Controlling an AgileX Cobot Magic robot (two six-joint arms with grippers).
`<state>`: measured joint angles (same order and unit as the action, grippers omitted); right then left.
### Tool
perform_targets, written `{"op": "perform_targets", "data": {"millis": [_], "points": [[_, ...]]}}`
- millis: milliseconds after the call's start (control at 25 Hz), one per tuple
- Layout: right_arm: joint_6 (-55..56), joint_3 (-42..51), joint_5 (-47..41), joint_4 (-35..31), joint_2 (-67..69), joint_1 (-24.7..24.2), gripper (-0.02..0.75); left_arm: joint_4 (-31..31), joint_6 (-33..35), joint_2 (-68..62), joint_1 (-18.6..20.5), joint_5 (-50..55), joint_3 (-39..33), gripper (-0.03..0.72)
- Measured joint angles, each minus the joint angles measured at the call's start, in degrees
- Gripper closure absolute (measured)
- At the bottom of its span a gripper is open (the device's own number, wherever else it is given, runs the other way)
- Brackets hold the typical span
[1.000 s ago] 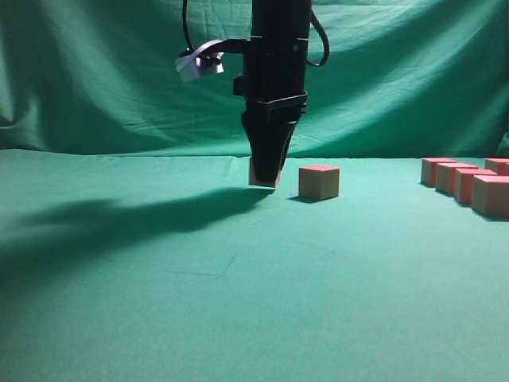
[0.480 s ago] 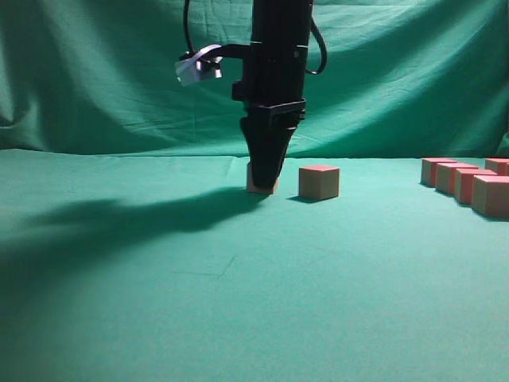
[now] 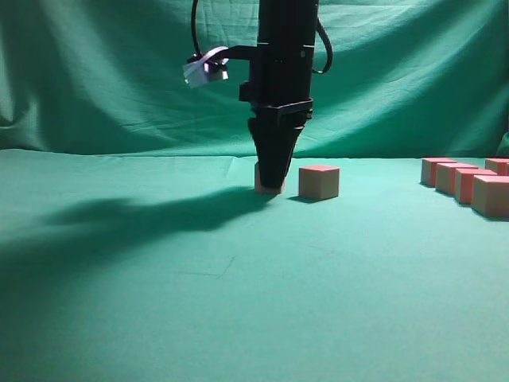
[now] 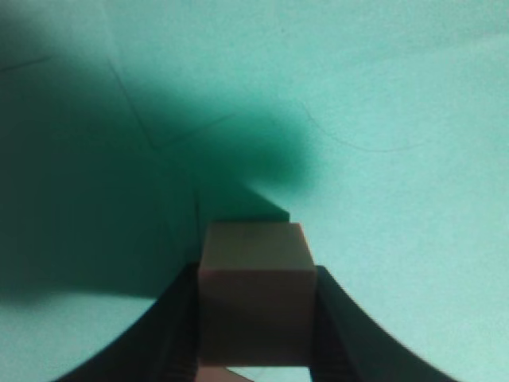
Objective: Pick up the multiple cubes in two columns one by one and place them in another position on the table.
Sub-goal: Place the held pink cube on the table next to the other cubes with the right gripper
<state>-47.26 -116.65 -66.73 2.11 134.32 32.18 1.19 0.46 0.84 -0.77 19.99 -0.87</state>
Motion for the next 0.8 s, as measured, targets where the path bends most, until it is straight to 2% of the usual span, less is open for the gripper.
{"op": "perform_targets", "data": {"millis": [680,800], "points": [[0.5,-0.2,-0.2,-1.9,0.5,0.0,0.47,0.0,0.0,0.0,0.0,0.0,0.0,0.688],[2.0,-0.2,-0.4,-2.1,0.9,0.0,0.321,0.0,0.0,0.0,0.0,0.0,0.0,0.688]]}}
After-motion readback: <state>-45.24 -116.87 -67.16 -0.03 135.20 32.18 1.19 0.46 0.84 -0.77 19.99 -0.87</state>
